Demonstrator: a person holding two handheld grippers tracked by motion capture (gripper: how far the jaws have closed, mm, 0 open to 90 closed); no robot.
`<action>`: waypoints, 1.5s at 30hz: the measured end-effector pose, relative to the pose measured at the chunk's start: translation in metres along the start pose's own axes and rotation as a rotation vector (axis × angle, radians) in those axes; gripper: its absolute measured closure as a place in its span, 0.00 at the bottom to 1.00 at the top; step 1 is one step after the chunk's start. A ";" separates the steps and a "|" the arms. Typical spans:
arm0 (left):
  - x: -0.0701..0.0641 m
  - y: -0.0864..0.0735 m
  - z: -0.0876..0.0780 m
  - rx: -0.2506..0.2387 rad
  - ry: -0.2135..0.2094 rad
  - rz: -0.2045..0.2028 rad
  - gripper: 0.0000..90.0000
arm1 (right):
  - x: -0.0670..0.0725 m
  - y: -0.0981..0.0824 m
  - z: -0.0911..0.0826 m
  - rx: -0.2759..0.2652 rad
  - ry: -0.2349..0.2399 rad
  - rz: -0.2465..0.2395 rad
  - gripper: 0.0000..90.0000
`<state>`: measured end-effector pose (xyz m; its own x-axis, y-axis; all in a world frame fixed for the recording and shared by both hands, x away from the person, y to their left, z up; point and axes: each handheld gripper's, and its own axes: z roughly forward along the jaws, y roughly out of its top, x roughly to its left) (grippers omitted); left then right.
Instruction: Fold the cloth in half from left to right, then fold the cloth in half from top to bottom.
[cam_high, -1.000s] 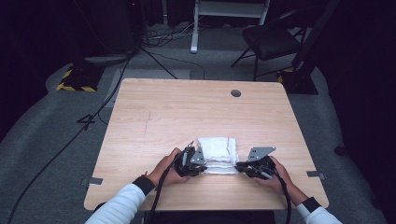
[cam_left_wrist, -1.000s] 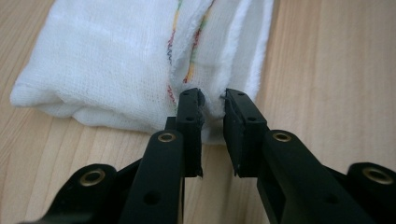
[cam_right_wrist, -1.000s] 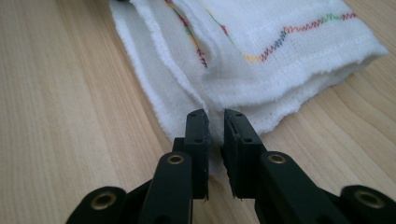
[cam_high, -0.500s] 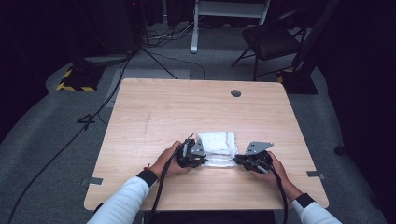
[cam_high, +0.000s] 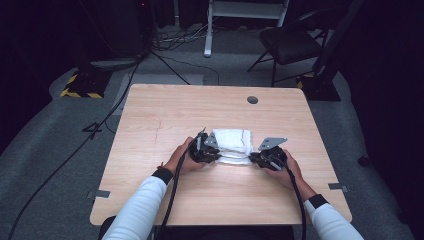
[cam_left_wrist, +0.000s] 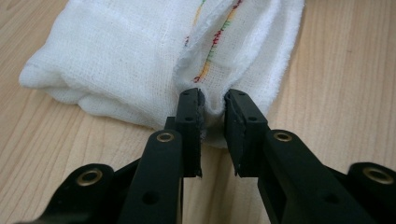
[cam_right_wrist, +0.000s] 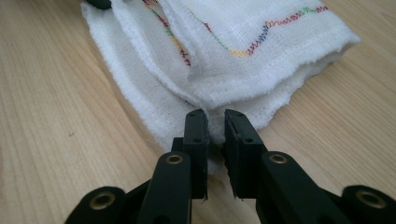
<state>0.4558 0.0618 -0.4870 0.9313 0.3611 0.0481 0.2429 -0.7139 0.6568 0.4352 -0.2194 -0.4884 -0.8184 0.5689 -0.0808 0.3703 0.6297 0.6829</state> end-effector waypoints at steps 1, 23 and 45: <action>0.001 0.000 0.000 -0.001 -0.001 0.005 0.84 | 0.000 0.001 0.001 0.002 0.001 0.001 0.88; -0.015 0.008 -0.029 0.001 0.111 -0.031 0.45 | 0.013 0.014 -0.020 0.007 -0.026 -0.087 0.63; -0.043 -0.003 -0.068 -0.003 0.206 -0.021 0.26 | 0.017 0.009 -0.061 -0.027 -0.062 -0.063 0.45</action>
<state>0.3971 0.0890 -0.4399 0.8510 0.4908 0.1868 0.2606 -0.7035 0.6612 0.3980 -0.2362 -0.4395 -0.8104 0.5612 -0.1684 0.3065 0.6510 0.6944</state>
